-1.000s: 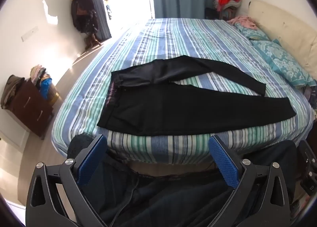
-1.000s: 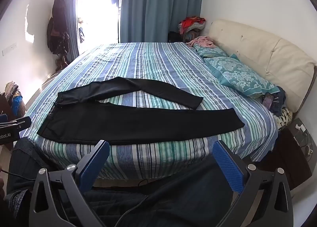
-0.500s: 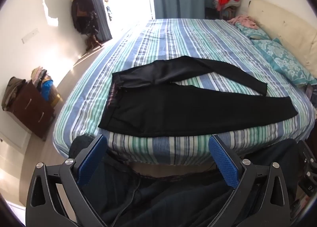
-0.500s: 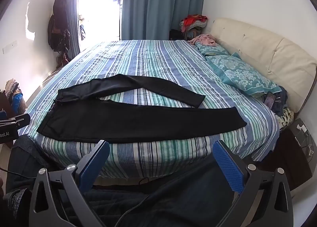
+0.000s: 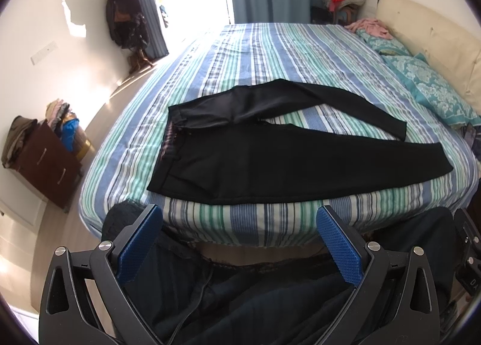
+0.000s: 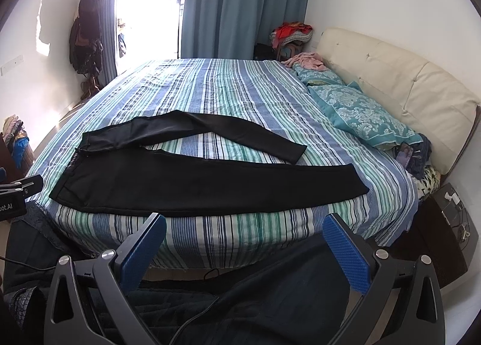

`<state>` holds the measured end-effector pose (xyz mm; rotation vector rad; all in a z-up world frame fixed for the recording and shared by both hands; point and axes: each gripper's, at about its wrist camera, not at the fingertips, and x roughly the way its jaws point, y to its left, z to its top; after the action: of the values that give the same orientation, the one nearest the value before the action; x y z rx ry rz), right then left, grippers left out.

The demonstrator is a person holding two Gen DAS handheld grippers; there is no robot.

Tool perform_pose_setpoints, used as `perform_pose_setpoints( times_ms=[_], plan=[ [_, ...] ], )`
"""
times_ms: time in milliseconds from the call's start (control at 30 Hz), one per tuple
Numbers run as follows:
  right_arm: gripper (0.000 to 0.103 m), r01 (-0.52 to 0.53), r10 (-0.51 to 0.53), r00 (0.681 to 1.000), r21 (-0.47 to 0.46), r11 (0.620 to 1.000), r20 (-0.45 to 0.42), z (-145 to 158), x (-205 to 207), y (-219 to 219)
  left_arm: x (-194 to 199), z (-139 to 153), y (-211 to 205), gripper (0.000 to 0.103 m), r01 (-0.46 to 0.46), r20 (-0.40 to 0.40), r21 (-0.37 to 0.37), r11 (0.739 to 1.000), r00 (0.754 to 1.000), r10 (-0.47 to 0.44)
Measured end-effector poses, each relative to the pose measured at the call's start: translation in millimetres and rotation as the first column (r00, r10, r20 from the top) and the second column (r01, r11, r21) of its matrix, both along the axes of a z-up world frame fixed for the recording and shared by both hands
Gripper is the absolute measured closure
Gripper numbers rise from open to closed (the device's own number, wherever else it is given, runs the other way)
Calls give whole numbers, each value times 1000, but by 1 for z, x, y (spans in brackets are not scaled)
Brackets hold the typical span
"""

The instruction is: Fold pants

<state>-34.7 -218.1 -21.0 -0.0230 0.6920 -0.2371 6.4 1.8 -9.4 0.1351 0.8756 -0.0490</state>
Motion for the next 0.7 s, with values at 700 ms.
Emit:
perform_pose_setpoints(
  times_ms=[700],
  plan=[
    [0, 81, -85, 996, -90, 993, -38, 2, 12, -7, 10, -11, -2, 1, 23, -70, -46, 999, 997, -26]
  ],
)
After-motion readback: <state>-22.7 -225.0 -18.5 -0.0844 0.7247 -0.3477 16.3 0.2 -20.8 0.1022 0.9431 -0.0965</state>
